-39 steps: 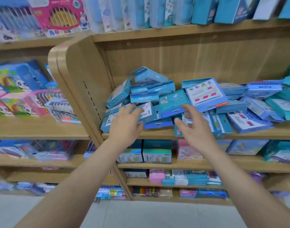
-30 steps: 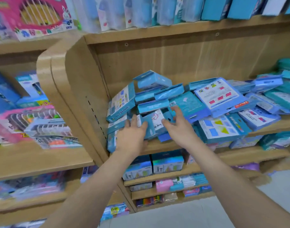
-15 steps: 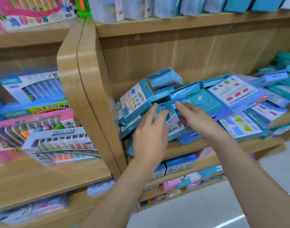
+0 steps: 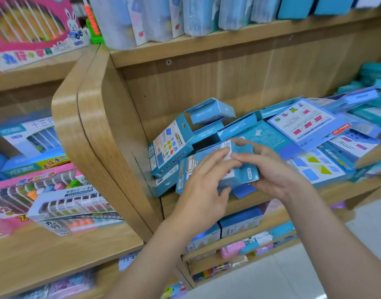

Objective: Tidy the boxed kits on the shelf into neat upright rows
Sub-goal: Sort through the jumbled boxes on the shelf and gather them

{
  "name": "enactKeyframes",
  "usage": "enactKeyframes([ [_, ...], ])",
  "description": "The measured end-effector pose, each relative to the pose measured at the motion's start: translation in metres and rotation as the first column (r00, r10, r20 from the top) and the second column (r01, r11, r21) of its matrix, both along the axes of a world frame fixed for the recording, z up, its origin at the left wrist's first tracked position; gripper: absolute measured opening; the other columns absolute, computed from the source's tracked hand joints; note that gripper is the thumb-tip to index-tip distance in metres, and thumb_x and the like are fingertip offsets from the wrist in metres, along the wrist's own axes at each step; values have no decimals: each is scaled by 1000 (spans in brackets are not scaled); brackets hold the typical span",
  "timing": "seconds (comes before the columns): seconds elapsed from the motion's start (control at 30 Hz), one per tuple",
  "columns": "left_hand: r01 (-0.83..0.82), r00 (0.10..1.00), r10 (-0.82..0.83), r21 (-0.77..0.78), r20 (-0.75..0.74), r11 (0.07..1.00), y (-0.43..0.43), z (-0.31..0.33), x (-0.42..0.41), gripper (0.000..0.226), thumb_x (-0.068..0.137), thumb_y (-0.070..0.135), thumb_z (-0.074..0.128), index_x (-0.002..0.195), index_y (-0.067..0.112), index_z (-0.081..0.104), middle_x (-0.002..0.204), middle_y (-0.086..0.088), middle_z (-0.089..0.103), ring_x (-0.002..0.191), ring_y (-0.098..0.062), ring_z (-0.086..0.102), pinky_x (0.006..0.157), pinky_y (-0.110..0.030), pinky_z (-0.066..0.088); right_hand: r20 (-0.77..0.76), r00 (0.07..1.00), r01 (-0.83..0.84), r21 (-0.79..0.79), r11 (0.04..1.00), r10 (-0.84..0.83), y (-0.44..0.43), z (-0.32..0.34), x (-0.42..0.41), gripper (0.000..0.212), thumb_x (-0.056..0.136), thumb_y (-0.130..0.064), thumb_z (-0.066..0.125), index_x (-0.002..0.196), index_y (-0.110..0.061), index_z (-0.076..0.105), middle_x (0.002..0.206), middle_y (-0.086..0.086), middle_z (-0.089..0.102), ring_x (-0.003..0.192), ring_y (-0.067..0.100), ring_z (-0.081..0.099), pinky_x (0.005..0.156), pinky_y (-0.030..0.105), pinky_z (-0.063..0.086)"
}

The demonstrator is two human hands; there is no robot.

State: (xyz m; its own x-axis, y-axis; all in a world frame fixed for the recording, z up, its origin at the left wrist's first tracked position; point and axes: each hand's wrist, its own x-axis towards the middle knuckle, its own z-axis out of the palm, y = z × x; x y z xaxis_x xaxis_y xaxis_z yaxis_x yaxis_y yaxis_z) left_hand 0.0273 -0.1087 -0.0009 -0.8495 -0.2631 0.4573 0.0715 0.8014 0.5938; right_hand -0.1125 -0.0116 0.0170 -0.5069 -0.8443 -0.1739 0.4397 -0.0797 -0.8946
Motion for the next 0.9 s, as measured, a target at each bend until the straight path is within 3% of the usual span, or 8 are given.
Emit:
enactKeyframes([
  [0.1,-60,995,56,43,87,997,-5,-1,3,79,74,12,75,140,28,34,143,10,36,134,-7,30,112,-34,28,-167,981,119,91,989,-103,2,-1,3,37,78,-2,68,109,-19,59,92,6,70,73,18,68,59,28,54],
  [0.23,-132,964,152,-102,219,986,-15,4,-5,103,67,38,78,145,34,11,147,6,29,136,-15,26,110,-47,29,-507,824,329,68,942,-251,-2,2,21,47,67,-9,73,107,-28,59,86,6,71,70,17,64,69,35,52],
  [0.37,-288,957,285,86,52,954,-7,21,-5,107,58,50,81,144,29,21,130,9,40,122,-9,38,101,-29,36,-224,878,399,-147,905,-423,11,13,35,50,77,-18,77,121,-24,55,93,5,72,83,17,69,77,37,56],
  [0.5,-328,938,339,136,-70,935,15,28,-9,106,56,54,80,140,26,21,123,8,39,118,-14,37,97,-31,36,-448,870,188,-87,978,-207,31,20,56,38,82,-28,68,118,-22,57,108,-6,71,102,9,66,82,27,54],
  [0.6,-249,957,255,57,-138,967,34,37,-29,103,62,47,76,142,31,13,121,1,37,114,-19,35,94,-31,33,-502,763,383,-155,911,-407,42,22,58,44,80,-15,73,120,-19,55,113,-4,70,106,11,64,88,28,52],
  [0.73,12,996,-7,59,-88,998,61,55,-65,112,53,61,66,146,35,8,121,12,32,119,-15,34,99,-24,25,-378,662,628,-191,754,-647,81,39,30,38,85,-5,67,119,-16,54,102,5,73,91,20,71,76,33,58],
  [0.83,146,985,-161,191,66,971,73,70,-88,118,55,47,84,145,43,7,131,11,43,120,-12,46,104,-35,37,-294,676,651,-193,734,-676,110,48,2,28,89,-11,63,115,-13,55,95,6,73,83,23,71,69,36,59],
  [0.9,182,951,-261,382,166,906,75,76,-105,101,64,40,84,142,41,19,126,15,55,109,-9,58,95,-36,46,-285,688,646,-179,742,-668,120,46,-17,26,91,-18,61,116,-13,57,99,9,73,86,27,70,72,39,59],
])
